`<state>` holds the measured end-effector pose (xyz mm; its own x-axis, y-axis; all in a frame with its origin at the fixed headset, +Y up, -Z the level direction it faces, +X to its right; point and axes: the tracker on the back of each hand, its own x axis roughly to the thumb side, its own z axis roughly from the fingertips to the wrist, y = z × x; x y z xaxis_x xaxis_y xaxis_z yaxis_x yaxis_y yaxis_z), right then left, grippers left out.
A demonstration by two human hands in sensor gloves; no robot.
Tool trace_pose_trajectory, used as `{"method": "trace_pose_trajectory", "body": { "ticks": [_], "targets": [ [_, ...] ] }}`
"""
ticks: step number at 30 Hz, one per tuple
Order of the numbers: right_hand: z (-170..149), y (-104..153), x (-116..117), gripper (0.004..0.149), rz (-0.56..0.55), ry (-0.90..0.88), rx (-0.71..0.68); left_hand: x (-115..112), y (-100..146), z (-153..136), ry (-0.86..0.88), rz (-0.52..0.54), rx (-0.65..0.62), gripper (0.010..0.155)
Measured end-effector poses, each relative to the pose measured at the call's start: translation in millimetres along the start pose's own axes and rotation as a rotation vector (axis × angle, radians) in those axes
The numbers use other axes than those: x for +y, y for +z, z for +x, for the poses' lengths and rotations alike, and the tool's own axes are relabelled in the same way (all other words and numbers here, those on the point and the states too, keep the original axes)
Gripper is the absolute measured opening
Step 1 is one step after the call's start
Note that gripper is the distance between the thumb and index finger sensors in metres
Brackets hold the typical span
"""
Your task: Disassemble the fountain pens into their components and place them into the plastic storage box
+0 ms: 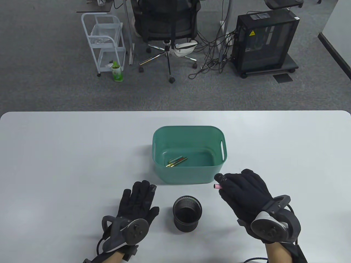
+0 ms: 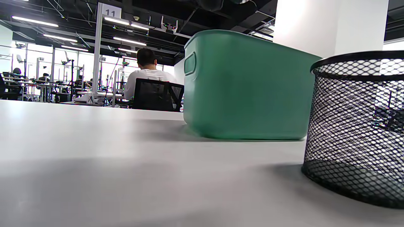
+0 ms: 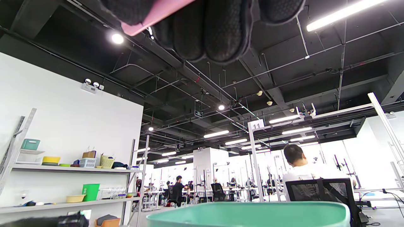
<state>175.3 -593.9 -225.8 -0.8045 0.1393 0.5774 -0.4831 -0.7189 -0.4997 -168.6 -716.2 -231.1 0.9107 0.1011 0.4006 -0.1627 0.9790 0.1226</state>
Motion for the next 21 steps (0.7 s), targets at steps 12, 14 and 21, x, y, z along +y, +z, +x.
{"method": "trace_pose_trajectory", "body": {
  "ticks": [12, 14, 21],
  "targets": [
    [-5, -1, 18, 0.045, 0.080, -0.035, 0.027, 1, 2, -1, -0.009, -0.004, -0.018, 0.071],
    [-5, -1, 19, 0.045, 0.084, -0.039, 0.030, 1, 2, 0, -0.014, -0.002, -0.022, 0.071],
    [-7, -6, 32, 0.045, 0.126, -0.040, 0.056, 1, 3, 0, -0.008, 0.000, -0.028, 0.071]
  ]
}}
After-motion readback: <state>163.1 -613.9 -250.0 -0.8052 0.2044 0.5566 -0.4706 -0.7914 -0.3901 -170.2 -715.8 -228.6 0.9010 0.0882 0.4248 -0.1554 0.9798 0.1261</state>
